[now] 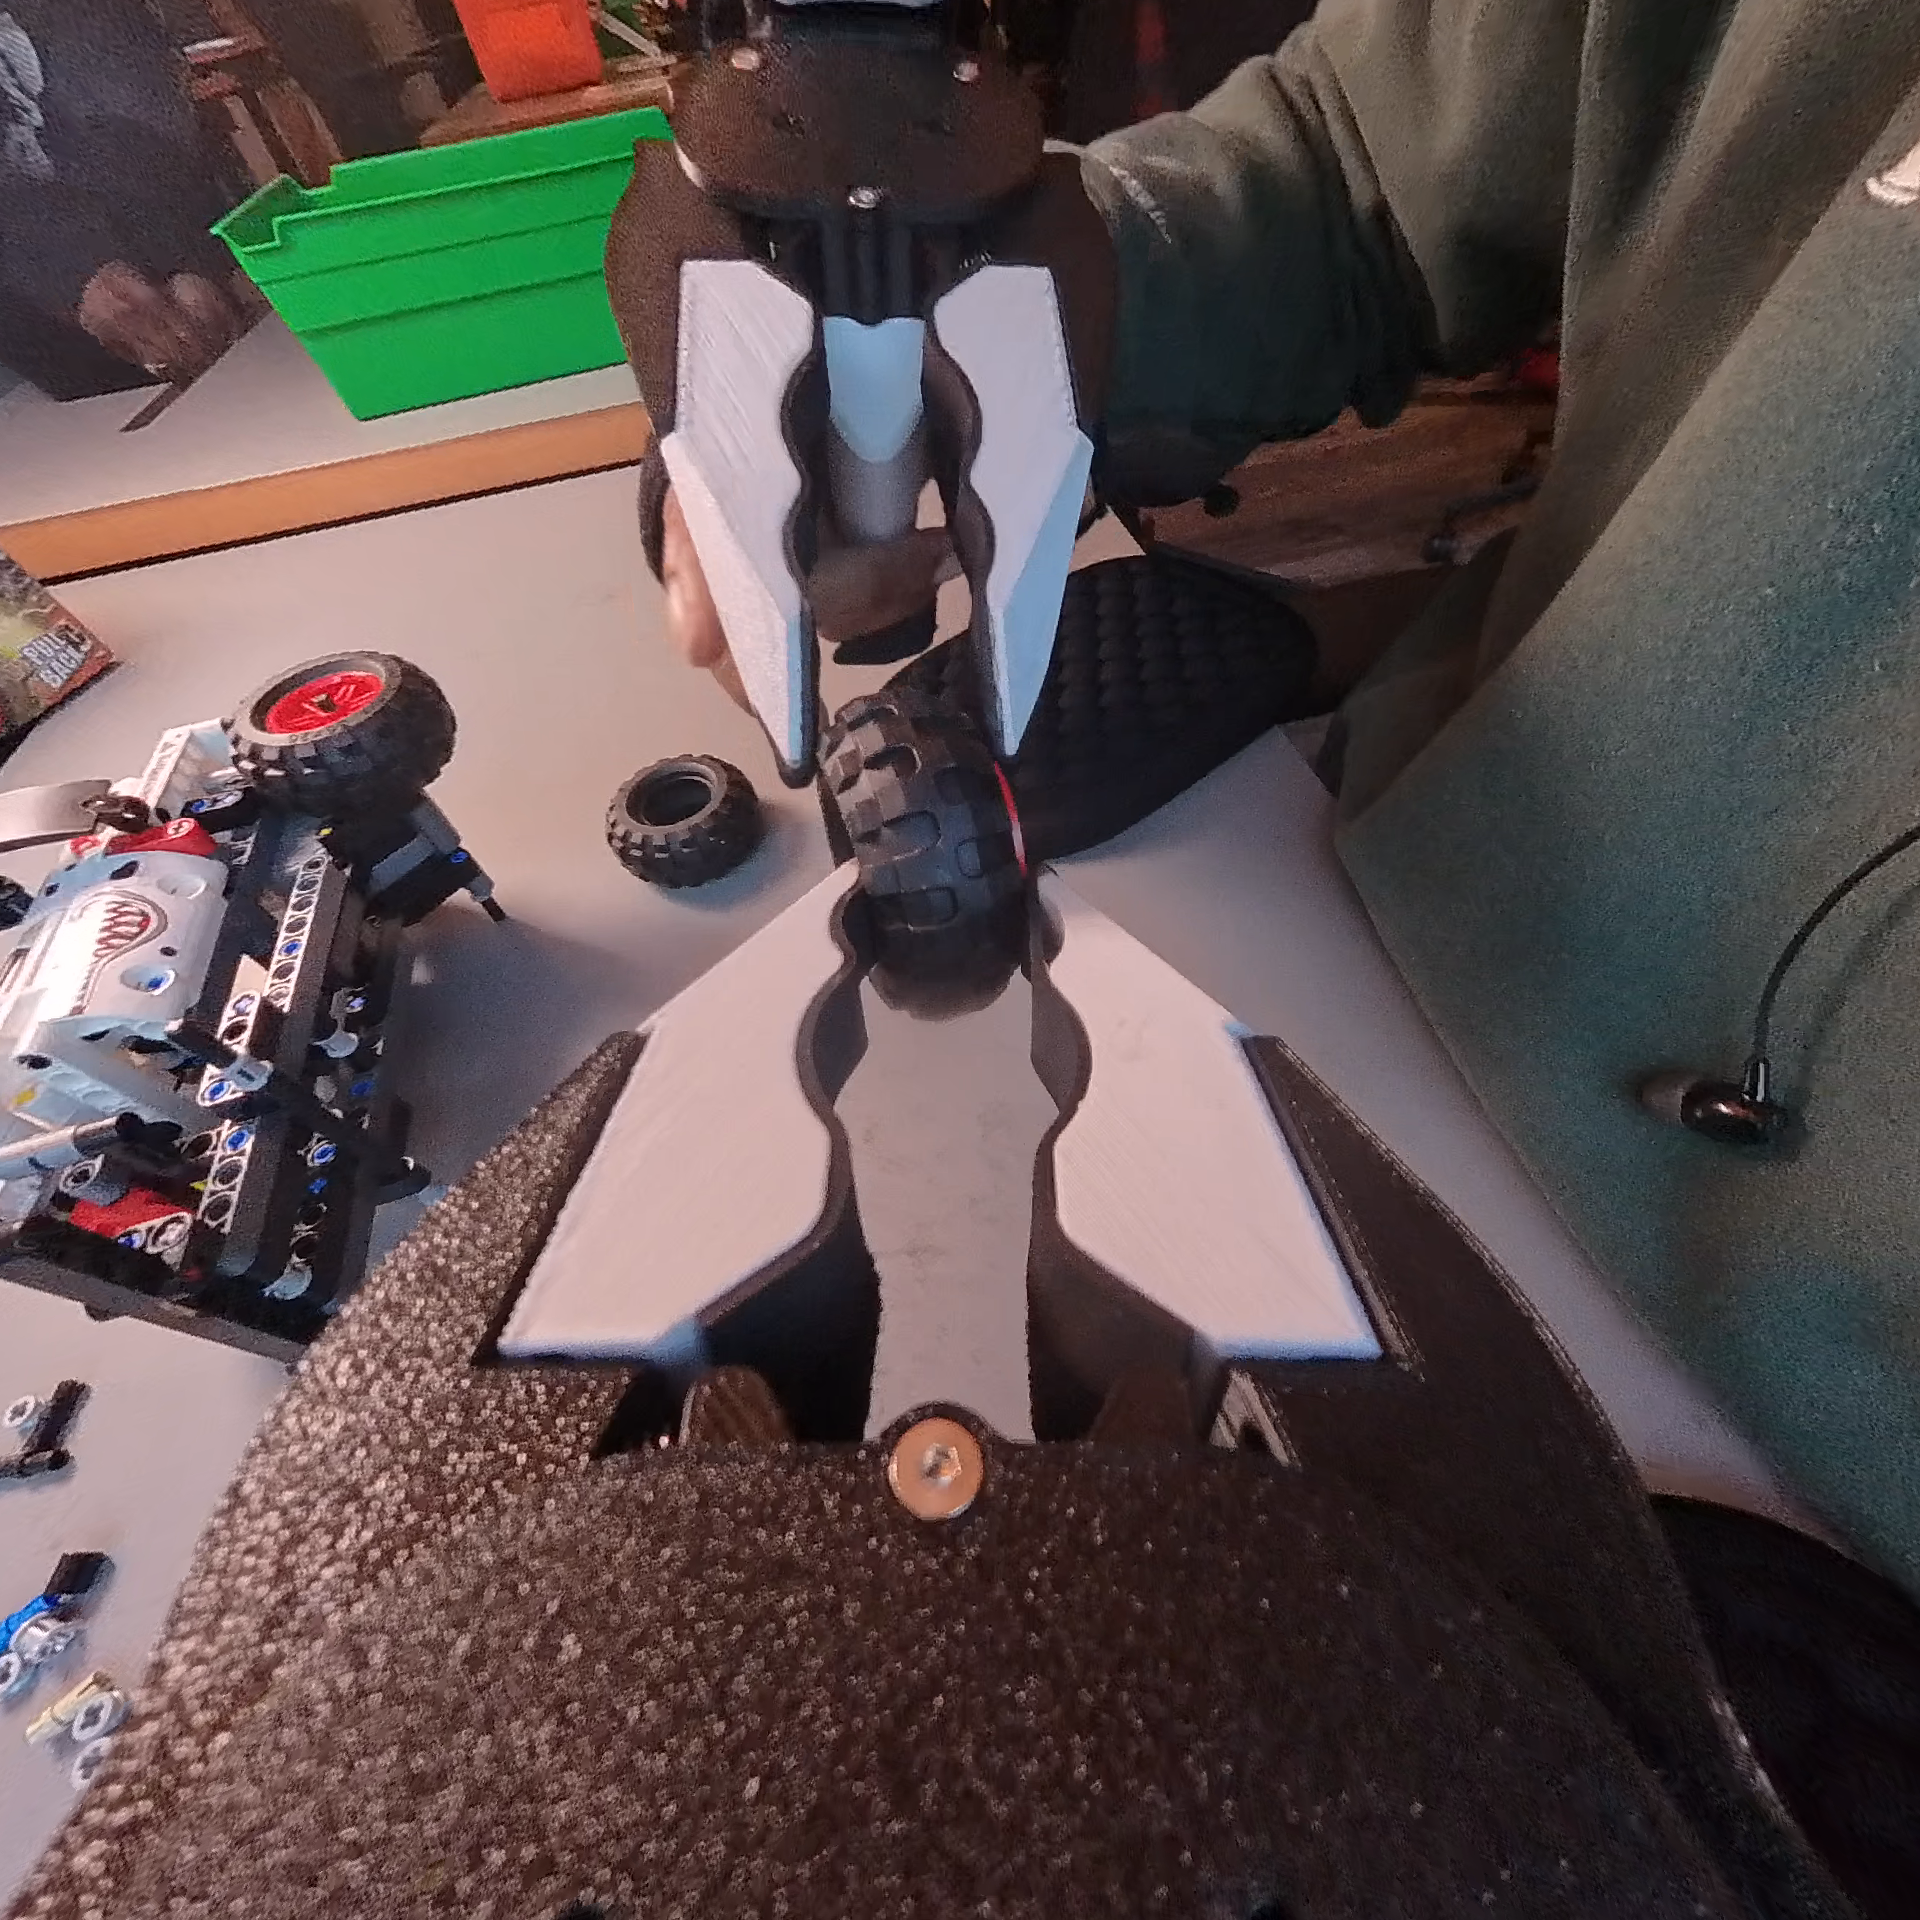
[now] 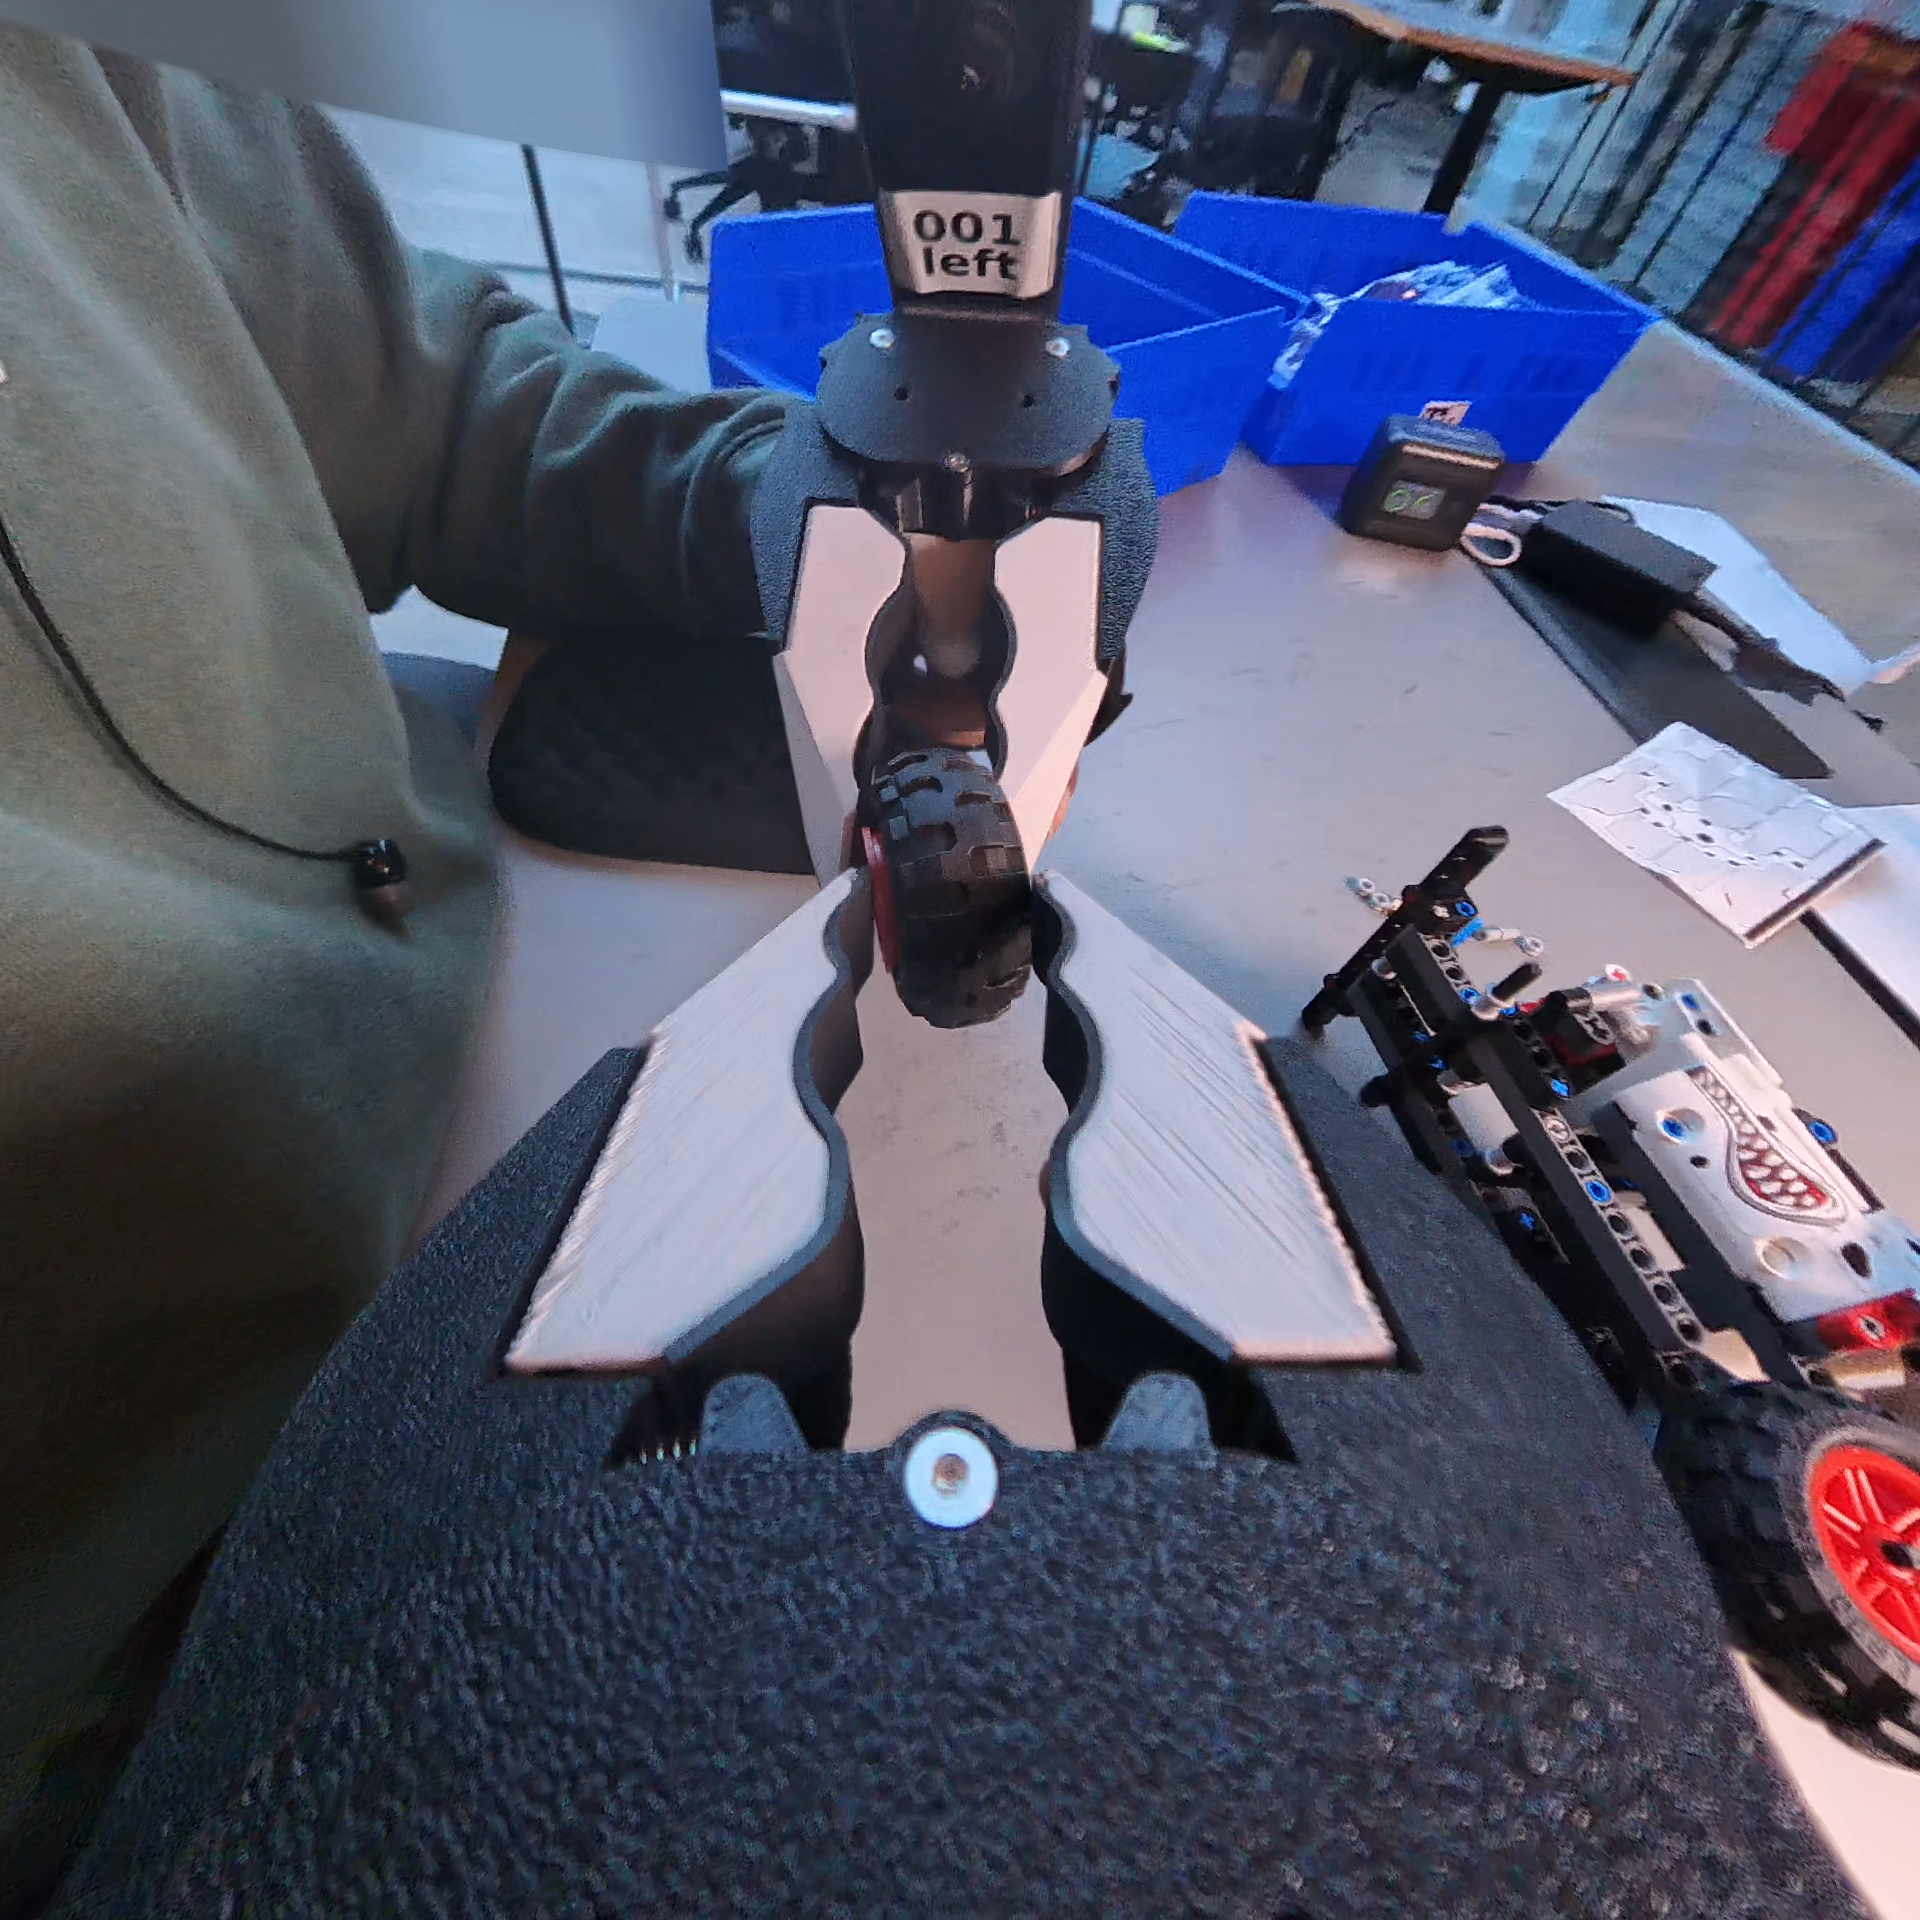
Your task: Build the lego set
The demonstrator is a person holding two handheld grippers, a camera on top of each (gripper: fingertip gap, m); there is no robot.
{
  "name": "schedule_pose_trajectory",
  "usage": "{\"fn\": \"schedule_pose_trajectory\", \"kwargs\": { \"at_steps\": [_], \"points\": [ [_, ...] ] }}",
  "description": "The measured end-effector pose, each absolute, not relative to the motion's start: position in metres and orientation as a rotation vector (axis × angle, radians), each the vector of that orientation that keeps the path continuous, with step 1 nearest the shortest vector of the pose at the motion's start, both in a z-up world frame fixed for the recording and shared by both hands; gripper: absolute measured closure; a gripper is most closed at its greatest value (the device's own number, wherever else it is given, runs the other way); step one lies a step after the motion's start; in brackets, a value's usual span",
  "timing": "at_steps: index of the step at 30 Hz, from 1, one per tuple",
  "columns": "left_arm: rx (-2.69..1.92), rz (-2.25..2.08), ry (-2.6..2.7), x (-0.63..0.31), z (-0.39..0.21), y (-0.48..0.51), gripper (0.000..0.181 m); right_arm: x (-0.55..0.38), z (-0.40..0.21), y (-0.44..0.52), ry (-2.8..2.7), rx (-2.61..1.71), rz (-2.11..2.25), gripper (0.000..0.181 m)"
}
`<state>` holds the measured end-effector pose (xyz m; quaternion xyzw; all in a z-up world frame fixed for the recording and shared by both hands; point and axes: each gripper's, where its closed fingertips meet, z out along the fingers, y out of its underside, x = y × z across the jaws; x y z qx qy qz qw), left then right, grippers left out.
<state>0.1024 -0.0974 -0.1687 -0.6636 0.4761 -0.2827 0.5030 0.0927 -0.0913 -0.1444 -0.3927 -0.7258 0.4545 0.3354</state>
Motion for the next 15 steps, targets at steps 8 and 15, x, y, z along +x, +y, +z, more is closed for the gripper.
{"fn": "schedule_pose_trajectory", "kwargs": {
  "at_steps": [8,15],
  "points": [
    [-1.630,-0.675,0.870,0.082,-0.151,-0.076,0.151,0.079,-0.132,-0.075,-1.739,-1.065,1.071,0.159],
    [-1.669,-0.744,0.744,0.077,-0.139,-0.071,0.156,0.075,-0.119,-0.073,-1.504,-0.971,0.912,0.166]
  ]
}}
